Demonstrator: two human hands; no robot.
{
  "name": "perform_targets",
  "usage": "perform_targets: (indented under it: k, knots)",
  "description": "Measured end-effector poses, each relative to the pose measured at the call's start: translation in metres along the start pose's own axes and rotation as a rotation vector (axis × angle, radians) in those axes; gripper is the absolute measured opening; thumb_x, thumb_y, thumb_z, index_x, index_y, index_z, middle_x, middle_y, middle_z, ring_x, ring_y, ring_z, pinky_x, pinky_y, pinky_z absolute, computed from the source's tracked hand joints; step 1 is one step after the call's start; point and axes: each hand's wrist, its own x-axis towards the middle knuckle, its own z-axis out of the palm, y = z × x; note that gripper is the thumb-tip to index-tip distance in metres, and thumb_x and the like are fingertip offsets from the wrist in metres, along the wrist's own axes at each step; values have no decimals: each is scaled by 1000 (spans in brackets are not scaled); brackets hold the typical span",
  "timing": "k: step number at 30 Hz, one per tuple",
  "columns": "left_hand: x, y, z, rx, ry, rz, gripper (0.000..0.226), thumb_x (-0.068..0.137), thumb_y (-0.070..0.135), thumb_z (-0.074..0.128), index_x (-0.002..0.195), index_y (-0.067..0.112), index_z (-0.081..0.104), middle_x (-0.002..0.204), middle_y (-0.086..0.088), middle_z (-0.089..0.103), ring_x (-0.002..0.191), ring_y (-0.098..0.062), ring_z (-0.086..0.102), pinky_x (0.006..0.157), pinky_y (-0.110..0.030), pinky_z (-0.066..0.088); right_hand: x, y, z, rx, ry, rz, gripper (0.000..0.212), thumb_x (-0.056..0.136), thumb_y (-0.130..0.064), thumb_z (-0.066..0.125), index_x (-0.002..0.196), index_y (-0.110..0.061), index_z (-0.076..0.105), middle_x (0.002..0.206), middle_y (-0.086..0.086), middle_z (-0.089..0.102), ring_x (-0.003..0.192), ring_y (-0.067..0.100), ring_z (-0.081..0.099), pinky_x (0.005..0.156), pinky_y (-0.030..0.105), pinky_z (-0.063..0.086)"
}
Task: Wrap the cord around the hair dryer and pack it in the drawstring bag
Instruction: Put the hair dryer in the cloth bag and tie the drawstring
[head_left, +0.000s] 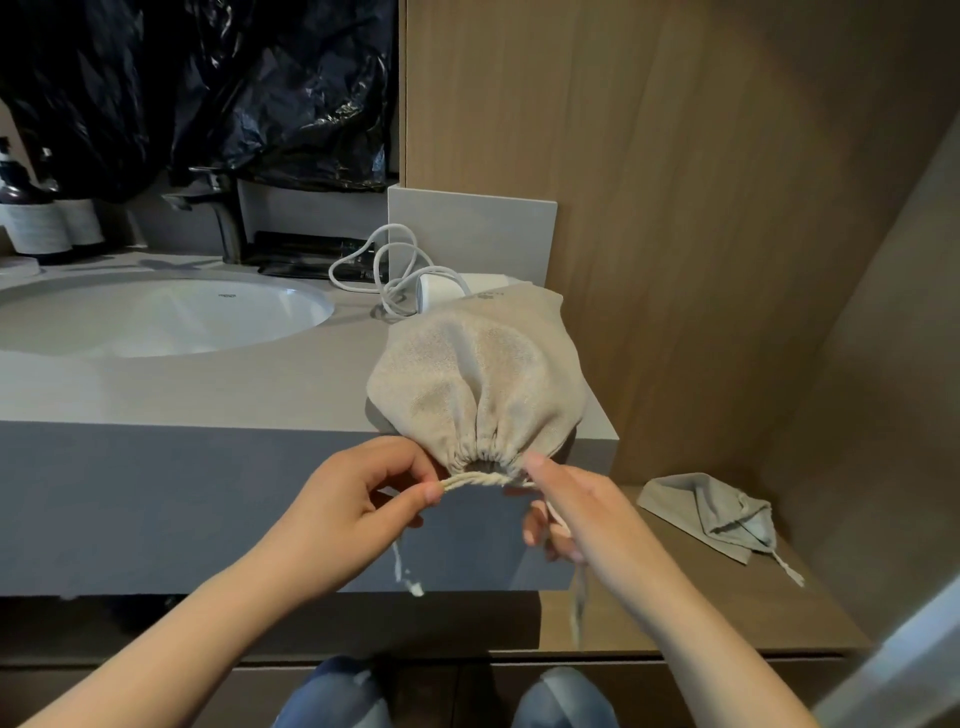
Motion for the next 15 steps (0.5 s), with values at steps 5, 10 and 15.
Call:
perform_targets:
  k: [5,10,15]
  knots:
    - [2,5,-1,103,-11,86,12,87,35,60,77,31,63,81,10,61,79,-15,63,67,-34,56,13,-15,13,-12,129,37,63,72,-74,49,89,-18,74,77,-4,76,59,-1,63,60,21,49]
    - [1,6,-5,134,-2,125,17,84,48,55,83,34,65,90,16,64,91,-7,64,75,-18,51,19,-24,15,6,251,-47,23,87,-43,64,90,-20,69,68,-12,70,60,1,65,51,18,50]
    - [7,3,-15,206,212,134,42,81,57,58,115,33,58,119,19,53,115,-9,55,89,-25,53,25,-49,-25,145,401,-166,9,89,-21,55,92,-19,64,76,-12,68,66,6,59,56,19,43]
